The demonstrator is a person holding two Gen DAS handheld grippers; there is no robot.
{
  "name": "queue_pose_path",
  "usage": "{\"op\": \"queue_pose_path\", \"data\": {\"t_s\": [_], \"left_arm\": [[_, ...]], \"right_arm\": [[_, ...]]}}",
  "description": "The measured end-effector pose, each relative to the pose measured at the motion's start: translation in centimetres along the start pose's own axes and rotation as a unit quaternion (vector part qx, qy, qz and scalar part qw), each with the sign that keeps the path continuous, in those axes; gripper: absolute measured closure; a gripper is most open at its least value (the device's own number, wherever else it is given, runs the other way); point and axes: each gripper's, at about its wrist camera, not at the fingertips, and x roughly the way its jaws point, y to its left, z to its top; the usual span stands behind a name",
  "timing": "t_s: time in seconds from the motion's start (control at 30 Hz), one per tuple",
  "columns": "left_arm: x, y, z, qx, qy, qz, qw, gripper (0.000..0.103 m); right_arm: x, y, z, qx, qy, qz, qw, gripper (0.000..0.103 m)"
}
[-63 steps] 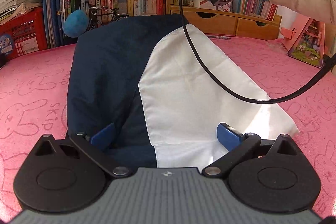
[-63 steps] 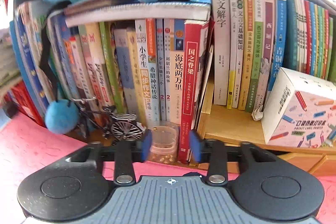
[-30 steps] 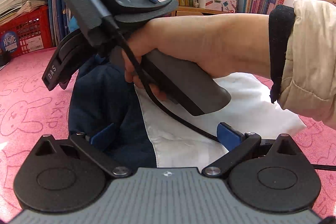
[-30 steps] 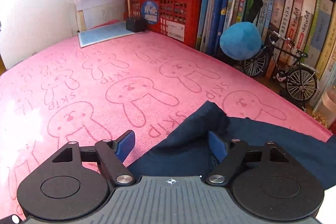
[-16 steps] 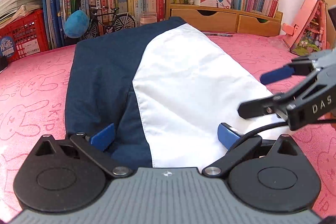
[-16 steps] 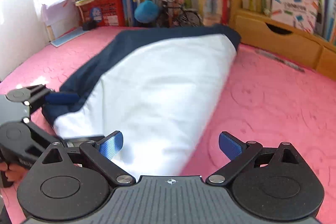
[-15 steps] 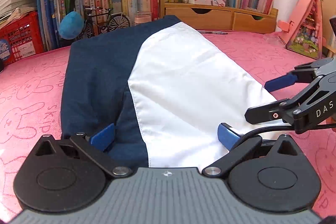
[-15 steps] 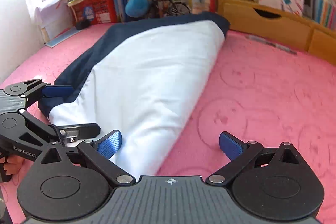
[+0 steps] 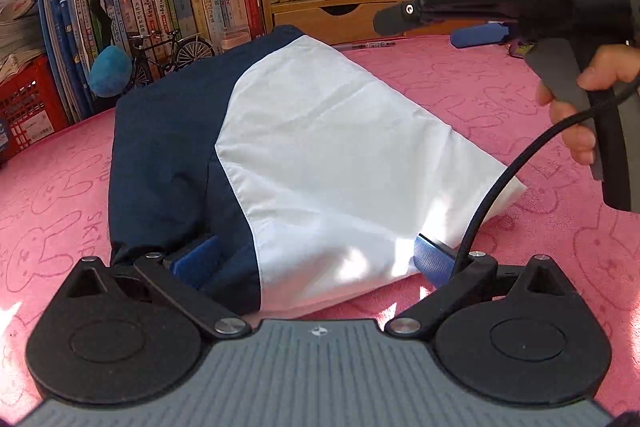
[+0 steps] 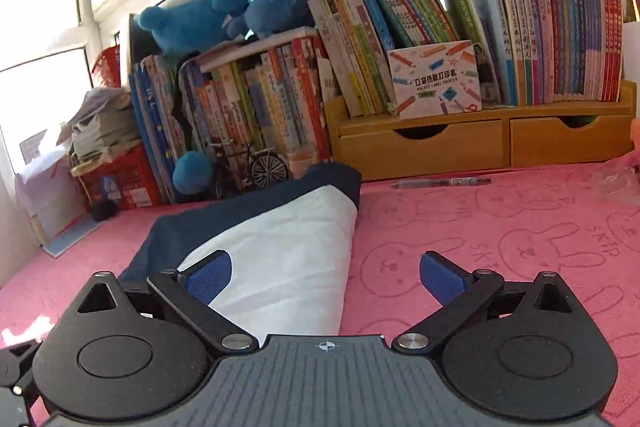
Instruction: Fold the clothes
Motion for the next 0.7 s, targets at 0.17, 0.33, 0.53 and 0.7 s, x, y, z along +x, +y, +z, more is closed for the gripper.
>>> {"op": "queue_pose_path", "data": {"t_s": [0.17, 0.33, 0.53, 0.7], "left_arm": [[-5.1, 2.6, -0.2, -0.082, -0.015, -0.115, 0.9898, 0.000], [-6.6, 5.7, -0.4, -0.168, -0.037, -0.150, 0.9736, 0.000], [-2.3, 7.0, 0.0, -0.199, 0.018, 0.054, 0.9784, 0.000], [-0.3, 6.5, -1.8, -0.141, 0.010, 0.109, 0.9838, 0.000]], "right_arm": [[-3.0, -2.2, -0.6, -0.039, 0.004, 0.005, 0.999, 0.001], [-6.4, -2.8, -3.3, -0.146, 0.039, -0.013, 0.988, 0.001], [-6.5, -1.6, -6.1, -0.173, 0.093, -0.006, 0.980, 0.000], [-4.8, 0.1, -7.3, -0.168, 0.133, 0.008, 0.977, 0.000]]}}
